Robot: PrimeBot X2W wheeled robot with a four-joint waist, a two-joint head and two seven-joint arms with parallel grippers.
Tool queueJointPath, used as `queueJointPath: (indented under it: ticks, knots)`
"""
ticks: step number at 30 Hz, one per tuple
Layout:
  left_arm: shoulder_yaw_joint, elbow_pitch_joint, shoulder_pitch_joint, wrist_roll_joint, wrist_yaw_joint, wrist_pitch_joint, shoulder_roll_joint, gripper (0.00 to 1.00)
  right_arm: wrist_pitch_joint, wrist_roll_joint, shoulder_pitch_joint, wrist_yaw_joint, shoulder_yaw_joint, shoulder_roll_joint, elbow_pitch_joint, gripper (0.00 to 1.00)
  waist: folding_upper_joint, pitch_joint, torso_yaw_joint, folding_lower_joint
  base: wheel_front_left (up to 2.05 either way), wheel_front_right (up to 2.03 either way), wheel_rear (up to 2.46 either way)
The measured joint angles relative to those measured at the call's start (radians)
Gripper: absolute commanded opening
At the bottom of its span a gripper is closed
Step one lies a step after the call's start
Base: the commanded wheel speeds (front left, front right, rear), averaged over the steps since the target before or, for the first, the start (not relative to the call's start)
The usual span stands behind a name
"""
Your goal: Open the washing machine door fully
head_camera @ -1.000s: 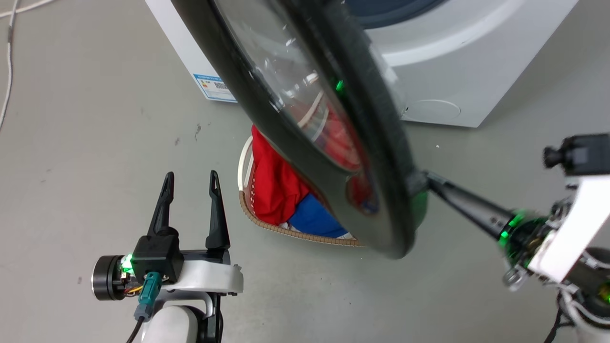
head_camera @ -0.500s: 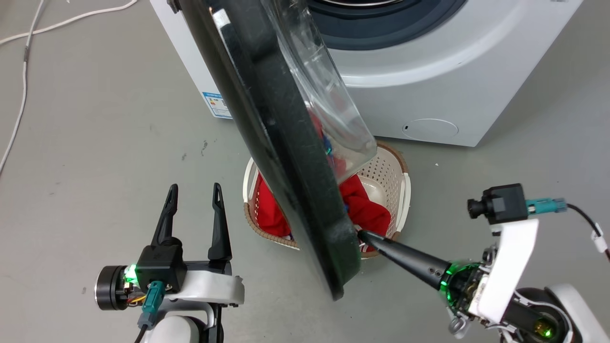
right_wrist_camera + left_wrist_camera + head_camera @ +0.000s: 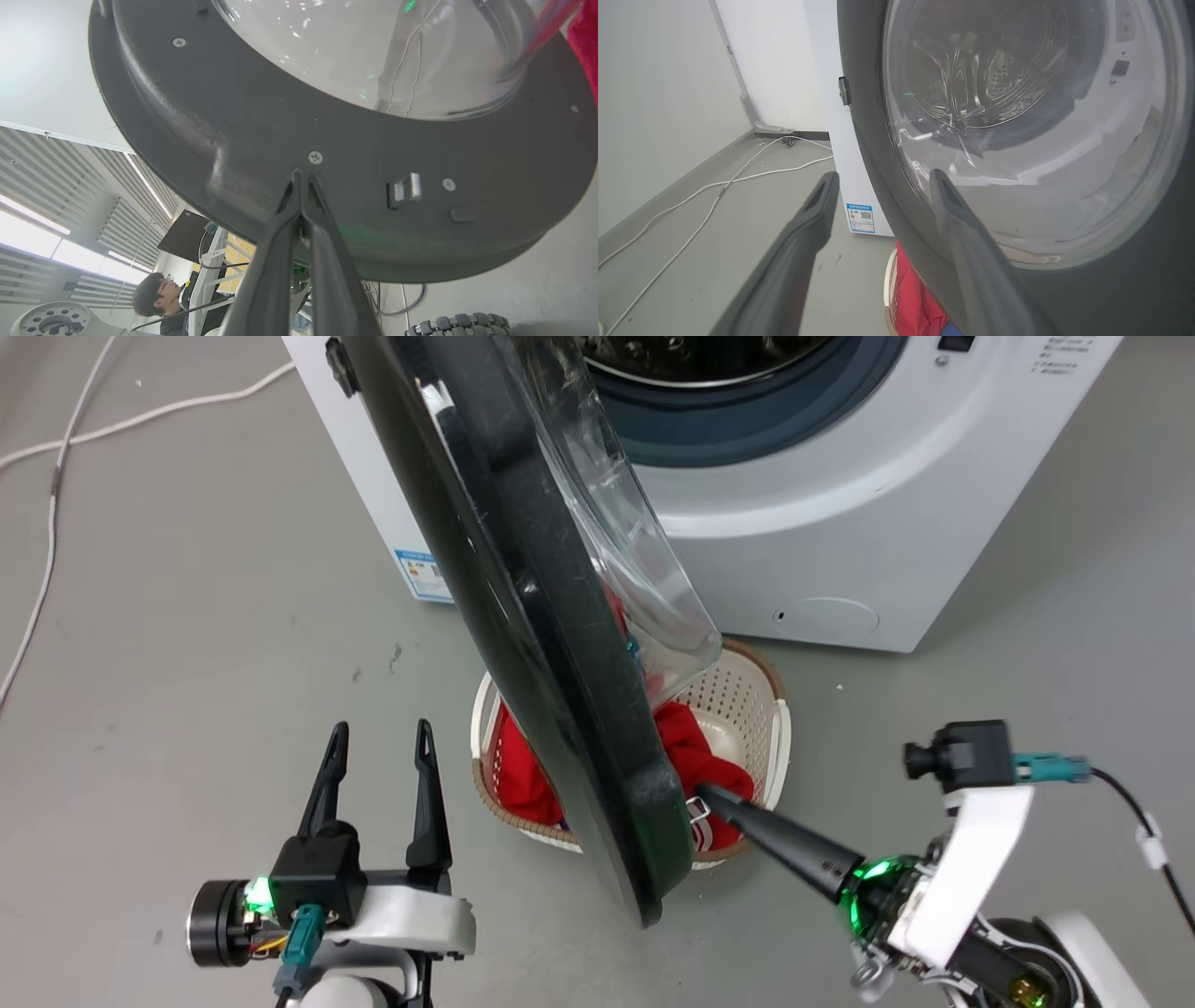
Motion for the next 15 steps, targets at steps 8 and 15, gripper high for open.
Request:
queueJointPath:
  ticks: [8, 15]
  knots:
    - [0.024, 0.008, 0.048, 0.019, -0.011, 0.0, 0.0, 1.0, -0.314, -0.136, 0.017, 0.0, -0.099, -0.001, -0.035, 1.0, 0.0, -0.077, -0.02, 0.0, 0.0, 0.0, 0.0]
    - [0.04, 0.008, 0.083, 0.033, -0.02, 0.0, 0.0, 1.0, -0.735, -0.402, 0.018, 0.0, -0.051, -0.098, -0.055, 1.0, 0.0, -0.137, -0.046, -0.0001, 0.0, 0.0, 0.0]
